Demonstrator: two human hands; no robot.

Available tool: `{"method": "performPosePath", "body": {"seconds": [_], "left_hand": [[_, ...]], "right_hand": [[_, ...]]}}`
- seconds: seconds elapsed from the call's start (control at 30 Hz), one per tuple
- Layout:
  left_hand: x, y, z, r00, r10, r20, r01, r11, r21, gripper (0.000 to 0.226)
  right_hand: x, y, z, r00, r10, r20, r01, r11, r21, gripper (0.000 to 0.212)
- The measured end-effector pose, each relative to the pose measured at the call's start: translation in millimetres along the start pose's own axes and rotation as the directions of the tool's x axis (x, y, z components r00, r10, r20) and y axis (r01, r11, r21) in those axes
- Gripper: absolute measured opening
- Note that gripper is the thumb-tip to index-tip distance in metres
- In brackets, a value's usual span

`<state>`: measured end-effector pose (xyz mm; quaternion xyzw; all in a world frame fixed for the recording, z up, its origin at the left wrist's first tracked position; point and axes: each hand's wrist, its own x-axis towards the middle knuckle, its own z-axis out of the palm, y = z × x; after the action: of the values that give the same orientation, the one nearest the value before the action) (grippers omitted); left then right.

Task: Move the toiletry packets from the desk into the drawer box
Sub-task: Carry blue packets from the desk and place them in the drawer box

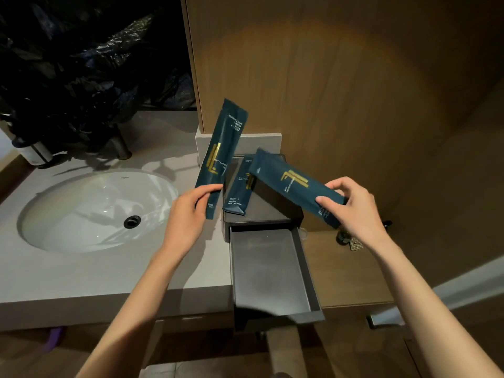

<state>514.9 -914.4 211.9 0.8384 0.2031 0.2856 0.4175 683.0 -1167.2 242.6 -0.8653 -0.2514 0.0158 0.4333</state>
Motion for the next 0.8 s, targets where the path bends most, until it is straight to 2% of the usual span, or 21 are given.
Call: {"method": "performPosePath", "body": {"seconds": [0.17, 0.23, 0.3, 0.4, 0.47, 0.57, 0.67, 0.8], "left_hand": [[-4.3, 21.5, -10.9, 0.996, 0.087, -0.002, -0.084, 0.968, 0.235, 0.037], [-7.8, 29.5, -11.6, 0.986, 0.157, 0.055, -0.166, 0.930, 0.326, 0.036], [-10.5, 34.3, -10.4, 0.969, 0.188, 0.159, -0.233, 0.910, 0.342, 0.031], [-17.9, 39.4, -4.0, 0.931, 0.152, 0.332, -0.247, 0.932, 0.265, 0.046], [-25.5, 42.0, 1.6, 0.920, 0.119, 0.375, -0.197, 0.964, 0.177, 0.049], [-36.5, 44.7, 9.4, 0.927, 0.070, 0.369, -0.082, 0.997, 0.016, 0.031], [-46.9, 49.5, 14.8, 0.932, 0.006, 0.362, 0.052, 0.988, -0.149, 0.014], [-54.1, 54.1, 19.6, 0.944, -0.108, 0.311, 0.203, 0.935, -0.291, 0.006]], "right_hand": [[-19.2, -26.1, -17.4, 0.987, -0.105, 0.119, 0.118, 0.988, -0.099, 0.013], [-23.0, -39.5, -20.1, 0.983, -0.116, 0.141, 0.132, 0.985, -0.112, 0.015], [-25.6, -51.6, -20.5, 0.975, -0.142, 0.173, 0.160, 0.982, -0.098, 0.016], [-26.9, -63.8, -16.2, 0.963, -0.172, 0.208, 0.183, 0.983, -0.034, 0.020], [-26.6, -68.7, -12.3, 0.958, -0.197, 0.210, 0.196, 0.980, 0.027, 0.026], [-25.5, -72.8, -6.8, 0.973, -0.177, 0.148, 0.161, 0.980, 0.114, 0.030], [-25.7, -75.7, 0.1, 0.990, -0.120, 0.078, 0.097, 0.964, 0.248, 0.029], [-33.6, -79.8, 14.9, 0.997, -0.004, 0.079, -0.035, 0.871, 0.490, 0.036]]}}
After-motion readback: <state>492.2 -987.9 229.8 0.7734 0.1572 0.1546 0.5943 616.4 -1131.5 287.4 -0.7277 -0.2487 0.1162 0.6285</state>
